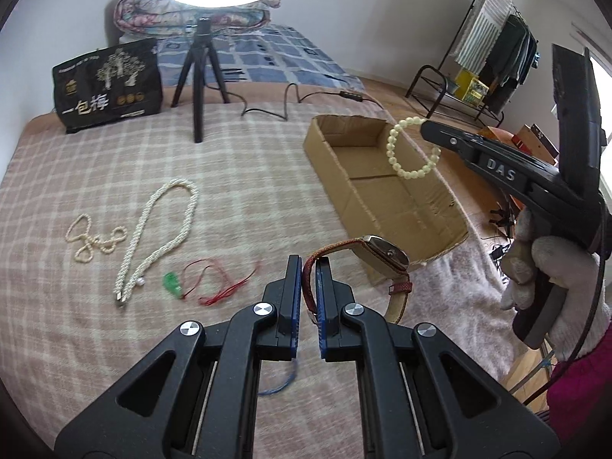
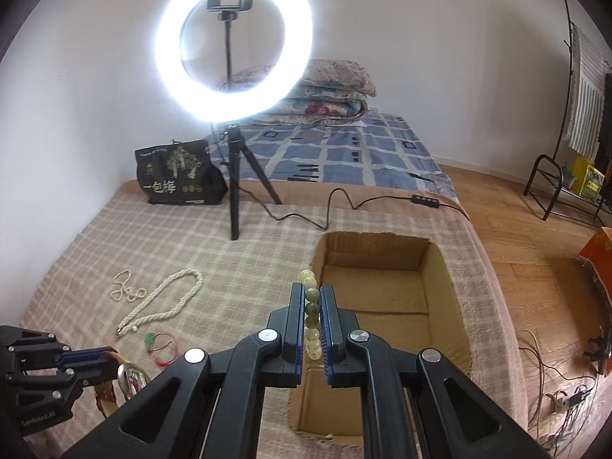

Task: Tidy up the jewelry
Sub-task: 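Lift the bracelet with the right tool toward the cardboard box while the left tool carries the watch, then open the right tool to drop the bracelet in the box while the left tool releases the watch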

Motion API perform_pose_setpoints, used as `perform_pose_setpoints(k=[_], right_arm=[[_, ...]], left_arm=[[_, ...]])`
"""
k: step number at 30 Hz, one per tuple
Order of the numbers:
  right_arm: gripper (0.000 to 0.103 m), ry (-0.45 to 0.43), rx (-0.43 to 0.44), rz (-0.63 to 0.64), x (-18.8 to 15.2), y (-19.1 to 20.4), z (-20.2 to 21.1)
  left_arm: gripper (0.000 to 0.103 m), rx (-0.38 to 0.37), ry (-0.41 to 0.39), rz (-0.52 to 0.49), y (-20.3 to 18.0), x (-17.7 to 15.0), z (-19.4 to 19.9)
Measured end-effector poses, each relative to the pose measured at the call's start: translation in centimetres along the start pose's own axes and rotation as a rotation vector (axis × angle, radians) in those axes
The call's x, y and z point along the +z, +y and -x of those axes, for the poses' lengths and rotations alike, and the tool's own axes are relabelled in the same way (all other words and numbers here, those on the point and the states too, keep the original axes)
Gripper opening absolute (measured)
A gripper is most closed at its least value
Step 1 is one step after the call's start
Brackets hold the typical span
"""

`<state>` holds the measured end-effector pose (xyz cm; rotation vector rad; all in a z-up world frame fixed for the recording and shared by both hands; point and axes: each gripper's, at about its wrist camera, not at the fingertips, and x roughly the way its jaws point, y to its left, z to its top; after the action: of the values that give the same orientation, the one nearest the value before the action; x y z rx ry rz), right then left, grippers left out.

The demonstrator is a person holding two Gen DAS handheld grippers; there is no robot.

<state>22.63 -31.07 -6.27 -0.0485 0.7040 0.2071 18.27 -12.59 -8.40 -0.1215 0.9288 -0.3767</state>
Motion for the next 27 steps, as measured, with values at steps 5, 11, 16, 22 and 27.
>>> perform_pose_setpoints(k=[5,11,16,22,27], right_arm=[[0.005,0.001,-0.013,-0.020,0.9,-2.3,-1.3],[0.005,0.020,-0.043,-0.056,1.4,-5.2,-3.8],[0.005,0.032,-0.043,-0.092,1.5,-7.4,-5.9],[0.005,0.029,-0.031,-0.137,1.8,-9.3,-7.8],[0.006,0.031,-0.027,-0.154,1.9,-10.0,-9.1]], left_arm=[[0.005,-0.036,0.019,-0.016,-2.5,1.0,-2.3],[0.005,-0.054,0.037,-0.041,-5.2,2.1,-4.8],[0.005,-0.069,0.040,-0.052,-6.7,2.7,-6.6],[0.005,-0.075,0.057,-0.062,-7.7,3.1,-8.5],[0.005,-0.077,0.071,-0.056,-7.7,3.1,-9.4]])
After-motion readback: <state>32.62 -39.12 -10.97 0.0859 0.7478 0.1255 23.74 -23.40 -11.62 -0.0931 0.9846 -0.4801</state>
